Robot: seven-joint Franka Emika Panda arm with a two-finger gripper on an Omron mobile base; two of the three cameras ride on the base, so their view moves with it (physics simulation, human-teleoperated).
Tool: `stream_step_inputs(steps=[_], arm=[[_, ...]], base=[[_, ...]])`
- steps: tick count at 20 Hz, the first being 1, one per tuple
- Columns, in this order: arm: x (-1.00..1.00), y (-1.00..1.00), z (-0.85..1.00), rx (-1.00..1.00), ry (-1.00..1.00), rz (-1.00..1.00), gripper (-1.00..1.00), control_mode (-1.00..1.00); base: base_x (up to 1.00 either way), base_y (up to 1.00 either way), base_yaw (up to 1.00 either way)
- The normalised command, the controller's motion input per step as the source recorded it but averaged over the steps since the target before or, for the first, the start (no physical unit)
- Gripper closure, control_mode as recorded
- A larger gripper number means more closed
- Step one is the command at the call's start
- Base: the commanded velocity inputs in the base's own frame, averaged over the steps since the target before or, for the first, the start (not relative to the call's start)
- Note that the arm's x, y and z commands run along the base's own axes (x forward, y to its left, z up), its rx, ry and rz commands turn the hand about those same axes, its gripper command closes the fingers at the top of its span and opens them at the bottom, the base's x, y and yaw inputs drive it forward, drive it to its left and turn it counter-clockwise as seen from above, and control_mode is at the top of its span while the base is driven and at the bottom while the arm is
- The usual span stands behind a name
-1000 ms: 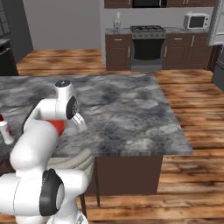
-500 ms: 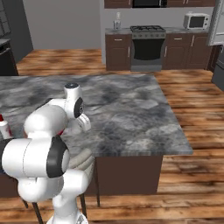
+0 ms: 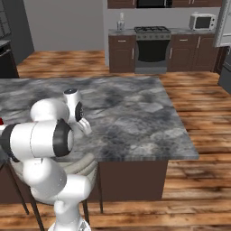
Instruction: There is a bowl on the dining counter. Grab a lemon wedge from the fridge and place it in the bowl. Then get the liquor bottle and glass cup from the cabinet and place them next to the bowl.
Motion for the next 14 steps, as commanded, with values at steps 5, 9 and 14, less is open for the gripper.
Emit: stream_step_inputs(steps=[5,9,14], arm=[[0.28,0.03,-0.35,-0.03,0.0,0.0,1.0,-1.0],[0.22,0.0,-0.35,-0.03,0.0,0.0,1.0,-1.0],[0.14,0.0,-0.38,-0.04,0.0,0.0,1.0,-1.0]], base=[[0.0,0.0,0.0],[0.0,0.0,0.0],[0.0,0.0,0.0]])
